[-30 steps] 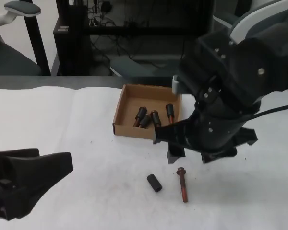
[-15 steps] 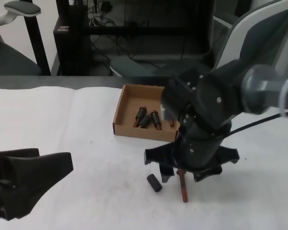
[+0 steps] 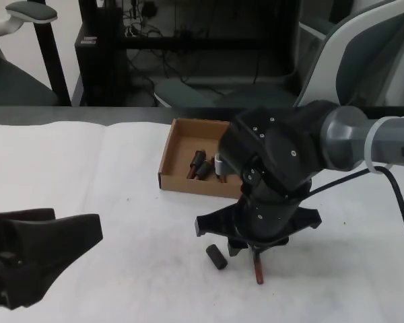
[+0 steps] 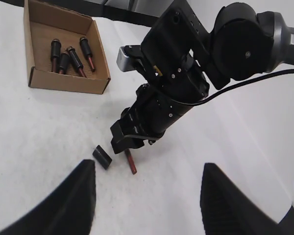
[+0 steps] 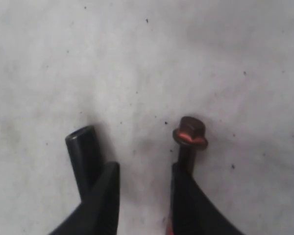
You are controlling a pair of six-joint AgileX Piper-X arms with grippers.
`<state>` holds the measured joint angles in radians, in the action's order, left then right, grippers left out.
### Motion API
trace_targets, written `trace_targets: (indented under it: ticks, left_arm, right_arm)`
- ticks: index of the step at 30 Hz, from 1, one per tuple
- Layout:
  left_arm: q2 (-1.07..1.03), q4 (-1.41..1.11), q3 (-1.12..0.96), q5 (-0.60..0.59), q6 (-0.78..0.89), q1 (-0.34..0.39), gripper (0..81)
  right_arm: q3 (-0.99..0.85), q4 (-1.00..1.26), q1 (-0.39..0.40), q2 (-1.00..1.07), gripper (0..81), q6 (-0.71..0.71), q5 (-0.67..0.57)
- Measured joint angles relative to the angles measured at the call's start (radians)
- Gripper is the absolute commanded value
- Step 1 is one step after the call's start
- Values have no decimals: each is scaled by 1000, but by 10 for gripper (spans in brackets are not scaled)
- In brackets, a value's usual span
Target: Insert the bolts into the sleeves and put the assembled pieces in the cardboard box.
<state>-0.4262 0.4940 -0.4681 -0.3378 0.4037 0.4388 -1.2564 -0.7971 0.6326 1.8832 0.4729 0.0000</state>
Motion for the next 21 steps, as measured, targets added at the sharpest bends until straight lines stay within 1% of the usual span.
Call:
trace_targets:
  ticks: [9, 11, 14, 21]
  left_arm:
    - [0, 0, 0, 0, 0, 0, 620]
    - [0, 0, 0, 0, 0, 0, 620]
    - [0, 0, 0, 0, 0, 0, 620]
    - [0, 0, 0, 0, 0, 0, 620]
  right_arm:
    - [0, -24, -30, 0, 357, 0, 0]
    - [0, -24, -30, 0, 392, -5, 0]
    - [0, -24, -30, 0, 491, -20, 0]
    - [0, -27, -30, 2, 498, -22, 17]
